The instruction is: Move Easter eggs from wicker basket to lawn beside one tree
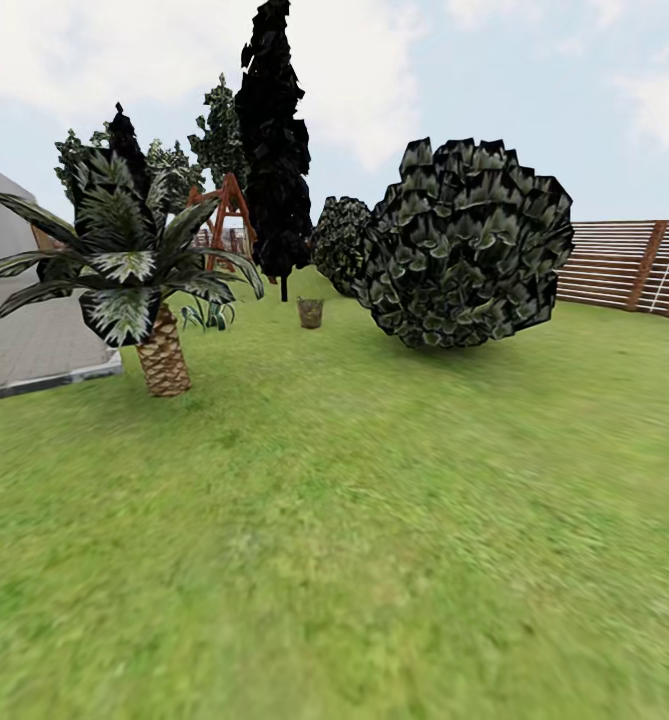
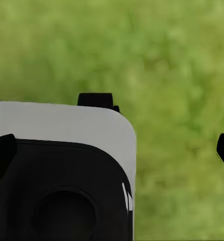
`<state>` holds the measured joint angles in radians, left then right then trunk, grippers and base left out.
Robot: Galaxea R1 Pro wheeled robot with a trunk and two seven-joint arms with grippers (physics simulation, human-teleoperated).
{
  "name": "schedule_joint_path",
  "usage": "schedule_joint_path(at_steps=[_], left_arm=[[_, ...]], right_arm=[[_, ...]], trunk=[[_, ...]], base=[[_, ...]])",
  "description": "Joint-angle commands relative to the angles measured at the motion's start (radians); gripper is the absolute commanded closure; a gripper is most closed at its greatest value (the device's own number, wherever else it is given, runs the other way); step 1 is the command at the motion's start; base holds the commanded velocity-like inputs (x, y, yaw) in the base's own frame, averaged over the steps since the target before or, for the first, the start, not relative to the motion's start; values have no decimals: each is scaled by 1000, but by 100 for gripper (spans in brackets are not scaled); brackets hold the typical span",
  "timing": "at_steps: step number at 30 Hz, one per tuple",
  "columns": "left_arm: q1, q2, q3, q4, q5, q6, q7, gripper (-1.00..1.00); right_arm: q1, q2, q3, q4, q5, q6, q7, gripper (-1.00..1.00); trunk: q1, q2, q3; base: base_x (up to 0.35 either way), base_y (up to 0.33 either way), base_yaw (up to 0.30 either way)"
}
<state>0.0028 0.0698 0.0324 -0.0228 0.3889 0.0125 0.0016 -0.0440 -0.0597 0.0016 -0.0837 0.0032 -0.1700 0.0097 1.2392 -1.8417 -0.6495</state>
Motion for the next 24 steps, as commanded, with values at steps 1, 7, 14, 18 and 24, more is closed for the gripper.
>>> schedule_joint_path(at_steps=[1, 7, 14, 18, 24], left_arm=[[0, 0, 3, -2, 4, 1, 0, -100], [0, 0, 3, -2, 4, 1, 1, -100], [0, 0, 3, -2, 4, 1, 0, -100], [0, 0, 3, -2, 3, 1, 1, -100], [0, -1, 3, -2, 3, 1, 1, -100]], right_arm=[[-1, 0, 0, 1, 0, -3, 1, -100], [-1, 0, 0, 1, 1, -3, 1, -100], [-1, 0, 0, 1, 1, -3, 1, -100], [-1, 0, 0, 1, 1, -3, 1, -100], [-1, 0, 0, 1, 1, -3, 1, -100]], trunk=[[1, 0, -1], [1, 0, -1], [1, 0, -1], [1, 0, -1], [1, 0, -1]], base=[[325, 0, 2], [325, 0, 1], [325, 0, 0], [325, 0, 0], [325, 0, 4]])
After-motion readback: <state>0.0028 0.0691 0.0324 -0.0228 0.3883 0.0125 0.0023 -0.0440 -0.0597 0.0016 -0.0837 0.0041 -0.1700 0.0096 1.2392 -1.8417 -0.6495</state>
